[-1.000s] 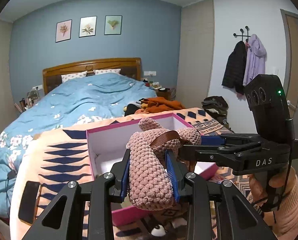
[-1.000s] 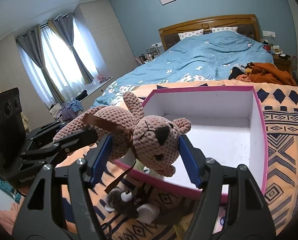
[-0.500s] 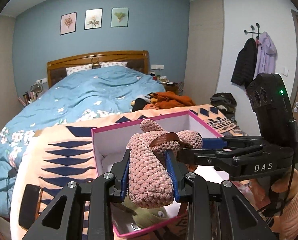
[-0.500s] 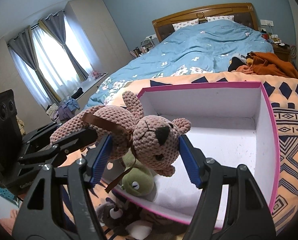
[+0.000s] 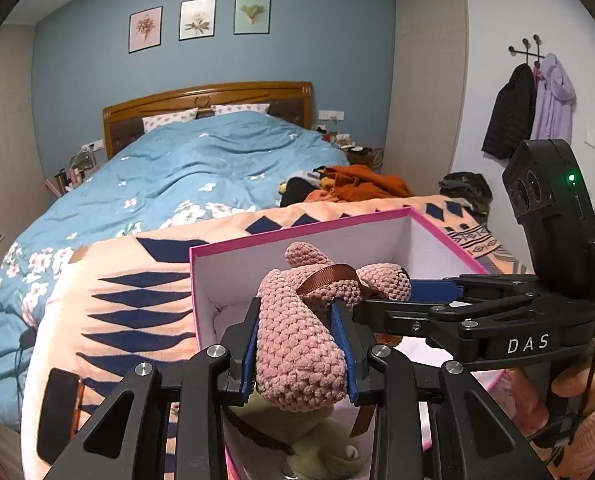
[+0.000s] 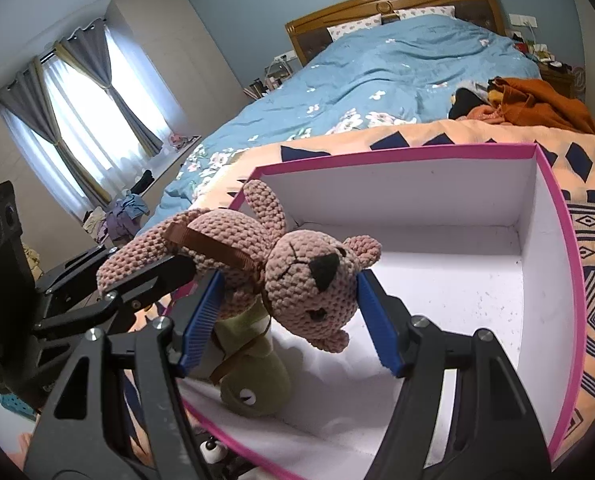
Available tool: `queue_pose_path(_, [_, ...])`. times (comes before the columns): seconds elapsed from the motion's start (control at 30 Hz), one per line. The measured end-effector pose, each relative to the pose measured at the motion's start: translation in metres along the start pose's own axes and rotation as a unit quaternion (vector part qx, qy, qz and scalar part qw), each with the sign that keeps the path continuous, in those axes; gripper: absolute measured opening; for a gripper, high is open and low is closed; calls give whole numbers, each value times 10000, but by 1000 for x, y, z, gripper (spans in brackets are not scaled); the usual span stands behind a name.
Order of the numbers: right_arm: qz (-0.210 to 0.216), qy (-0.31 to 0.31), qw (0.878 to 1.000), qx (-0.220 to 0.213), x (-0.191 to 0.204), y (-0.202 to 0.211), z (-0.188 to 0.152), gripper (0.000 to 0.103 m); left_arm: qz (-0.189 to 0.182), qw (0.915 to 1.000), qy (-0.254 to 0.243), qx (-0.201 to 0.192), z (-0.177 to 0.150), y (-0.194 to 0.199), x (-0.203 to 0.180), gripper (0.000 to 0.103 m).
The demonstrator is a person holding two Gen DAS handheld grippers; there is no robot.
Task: Organize objects
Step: 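Lift the pink knitted bear and carry it over the pink box, then lower the bear into the box and open the left gripper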
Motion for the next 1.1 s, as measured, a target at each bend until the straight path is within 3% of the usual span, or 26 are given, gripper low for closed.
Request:
queue_pose_path(0.3, [-82,-351,9989,292,-15,-25,1,70,312,9989,91,324,-9,-31,15,28])
queue_pose_path(0.43, [-112,-486,9986,187,-18,-22,6,80,511,9978,148,402,-12,-42,23,27])
queue_pose_path(0.57, [-71,-477,9986,238,-19,-18,-1,80,657,9971,157,337,-11,-43,26,29])
queue_pose_path(0.6, [-50,-486,9984,269,-19,-17,-4,80,739,9967,129,302,-10,-42,27,32])
queue_pose_path(0.63, [-26,-489,9984,291,-19,-17,-6,80,882,9956,109,296,-10,-41,28,42])
queue_pose_path(0.8, [-30,-372,9988,305,-18,-9,-18,80,1604,9864,-301,172,-4,-39,26,71])
queue_pose_path(1.0, [-56,-166,9997,170,-13,9,-27,80,1578,9872,-233,72,2,-31,26,76])
queue_pose_path(1.03, [-49,-116,9998,160,-12,12,-30,80,1542,9878,-200,63,2,-29,26,84])
queue_pose_path(1.1, [-83,-33,9999,99,-10,18,-33,80,1438,9895,-153,-22,2,-23,25,86])
Point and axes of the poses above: each gripper's, at about its wrist camera, not at the fingertips, and y roughly against the way its jaws point, x to its left, z to its top, the point moved 7 cm from there along -y, roughly the way its jaws point, and after that the axes turned 4 degrees about -x, right-handed, at the moved point
